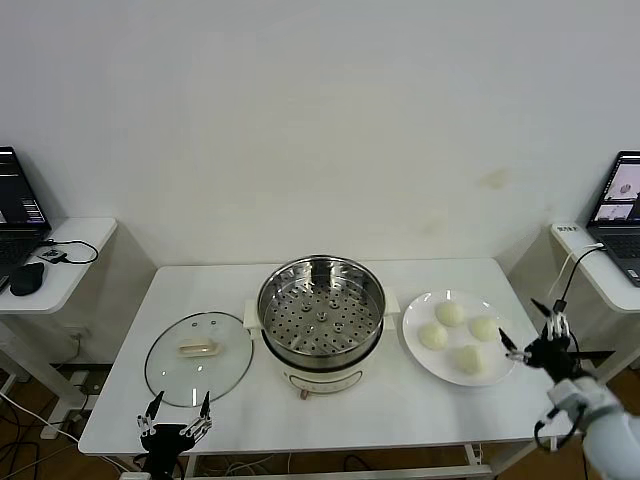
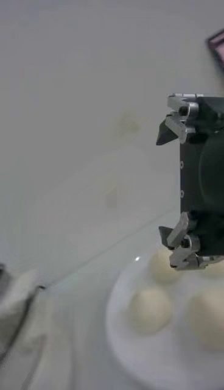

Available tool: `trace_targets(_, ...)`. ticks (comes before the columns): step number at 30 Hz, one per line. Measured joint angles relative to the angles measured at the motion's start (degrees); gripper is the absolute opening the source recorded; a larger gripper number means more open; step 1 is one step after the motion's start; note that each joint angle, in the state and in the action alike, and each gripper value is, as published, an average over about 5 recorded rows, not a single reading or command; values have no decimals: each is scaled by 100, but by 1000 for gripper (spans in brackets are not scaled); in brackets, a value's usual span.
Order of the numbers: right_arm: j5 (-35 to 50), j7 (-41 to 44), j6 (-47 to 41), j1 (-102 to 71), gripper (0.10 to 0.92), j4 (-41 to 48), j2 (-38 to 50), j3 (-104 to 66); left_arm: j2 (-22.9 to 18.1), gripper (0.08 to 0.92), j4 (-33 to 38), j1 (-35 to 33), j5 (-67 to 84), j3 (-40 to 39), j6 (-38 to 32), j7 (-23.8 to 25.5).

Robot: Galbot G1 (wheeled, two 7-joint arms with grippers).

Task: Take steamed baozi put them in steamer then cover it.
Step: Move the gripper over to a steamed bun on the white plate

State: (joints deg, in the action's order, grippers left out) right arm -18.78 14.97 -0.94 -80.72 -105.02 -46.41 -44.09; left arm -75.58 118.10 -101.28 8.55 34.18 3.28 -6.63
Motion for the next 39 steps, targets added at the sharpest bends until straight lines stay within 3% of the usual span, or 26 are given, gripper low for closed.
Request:
trace_targets(8, -106, 1175, 181, 1637, 823, 1055, 1004, 1122, -7, 823, -17, 14, -67, -3, 28, 26)
trace_targets(16, 23, 2319, 390, 3778, 823, 2269, 1359, 3086, -50, 823, -56, 45, -131, 29, 46, 38)
trace_targets(27, 39, 3613, 675, 6139, 823, 3896, 922, 5412, -117, 823, -105, 54, -259, 113, 48, 70)
trace_targets(39, -184, 4212, 854, 7211, 823, 5134, 115, 6578, -101, 823, -78, -14, -303, 215, 29, 83)
